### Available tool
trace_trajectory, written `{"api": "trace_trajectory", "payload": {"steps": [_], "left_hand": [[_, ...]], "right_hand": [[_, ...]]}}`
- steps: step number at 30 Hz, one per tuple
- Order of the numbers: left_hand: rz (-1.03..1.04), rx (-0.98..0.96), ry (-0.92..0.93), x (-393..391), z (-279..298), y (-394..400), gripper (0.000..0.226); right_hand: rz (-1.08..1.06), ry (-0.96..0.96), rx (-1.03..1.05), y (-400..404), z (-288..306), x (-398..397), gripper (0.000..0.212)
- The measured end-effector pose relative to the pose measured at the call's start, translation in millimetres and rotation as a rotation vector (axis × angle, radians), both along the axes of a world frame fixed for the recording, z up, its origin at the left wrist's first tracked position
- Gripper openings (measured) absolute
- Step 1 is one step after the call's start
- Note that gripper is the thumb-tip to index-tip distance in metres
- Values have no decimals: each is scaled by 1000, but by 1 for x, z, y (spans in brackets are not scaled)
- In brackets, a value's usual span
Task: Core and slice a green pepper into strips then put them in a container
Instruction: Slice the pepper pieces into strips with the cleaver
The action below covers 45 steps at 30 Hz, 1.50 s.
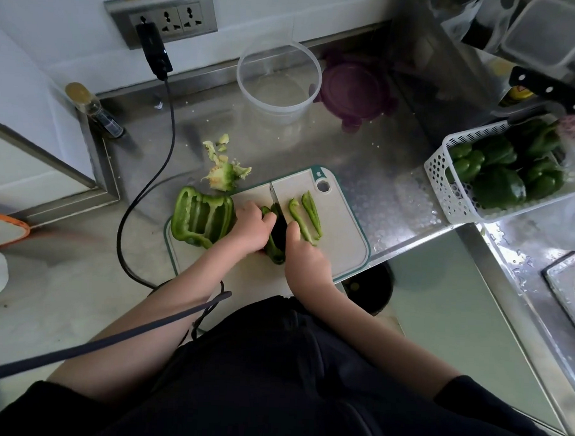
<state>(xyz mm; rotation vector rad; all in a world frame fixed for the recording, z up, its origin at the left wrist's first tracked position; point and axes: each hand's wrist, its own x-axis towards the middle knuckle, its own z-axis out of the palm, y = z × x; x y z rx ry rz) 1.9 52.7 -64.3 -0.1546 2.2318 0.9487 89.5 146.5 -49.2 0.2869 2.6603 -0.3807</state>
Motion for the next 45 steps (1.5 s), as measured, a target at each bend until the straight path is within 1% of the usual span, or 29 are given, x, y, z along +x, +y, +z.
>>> {"api": "trace_trajectory", "payload": {"steps": [2, 4, 7, 9, 13, 14, 17, 20, 21, 24, 25, 28, 32, 34, 35, 36, 38, 39, 42, 45], "left_hand": [[-13, -13, 16, 2, 2, 1, 34], [-2, 2, 34, 4, 1, -1, 25], [11, 33, 45, 6, 0, -7, 19], [12, 56, 36, 7, 0, -11, 22], [8, 105, 18, 7, 5, -17, 42], [5, 108, 15, 7, 5, -18, 43], [-8, 100, 42, 9, 8, -18, 37], [-13, 98, 61, 10, 8, -17, 36], [-16, 106, 65, 11, 8, -18, 37], [-24, 127, 107, 19, 5, -24, 38], [-26, 128, 129, 23, 4, -26, 36], [-45, 128, 185, 32, 2, -30, 32], [-148, 99, 243, 36, 3, -32, 29], [-127, 95, 259, 37, 4, -29, 23], [-84, 93, 237, 37, 4, -28, 24], [-11, 95, 181, 36, 5, -25, 31], [146, 81, 29, 35, 9, -20, 52], [180, 48, -16, 35, 10, -17, 59], [196, -33, -15, 34, 9, -13, 58], [269, -9, -107, 27, 1, -19, 70]], "right_hand": [[-8, -5, -4, -1, 1, -5, 49], [-10, -5, -16, -3, 1, -9, 47], [31, 1, 19, -3, -1, -9, 48], [32, -2, 29, 1, -2, -8, 49], [-44, 8, -48, 15, -6, -10, 45], [-43, 18, -56, 17, -7, -10, 45], [17, 30, -8, 15, -8, -9, 50], [43, 41, -4, 13, -8, -9, 52], [32, 42, -23, 16, -8, -10, 51], [-66, 55, -139, 28, -3, -12, 35], [-79, 66, -157, 29, -2, -12, 34], [-53, 91, -147, 24, -4, -11, 42], [-5, 88, -67, 18, -9, -10, 47], [10, 94, -41, 18, -8, -10, 48], [11, 93, -42, 17, -7, -10, 48], [10, 92, -43, 16, -7, -9, 47], [24, 83, -30, 15, -6, -8, 44], [37, 79, -14, 13, -5, -8, 42], [61, 64, 16, 8, -2, -5, 44], [102, 56, 55, 2, -2, -4, 53]]}}
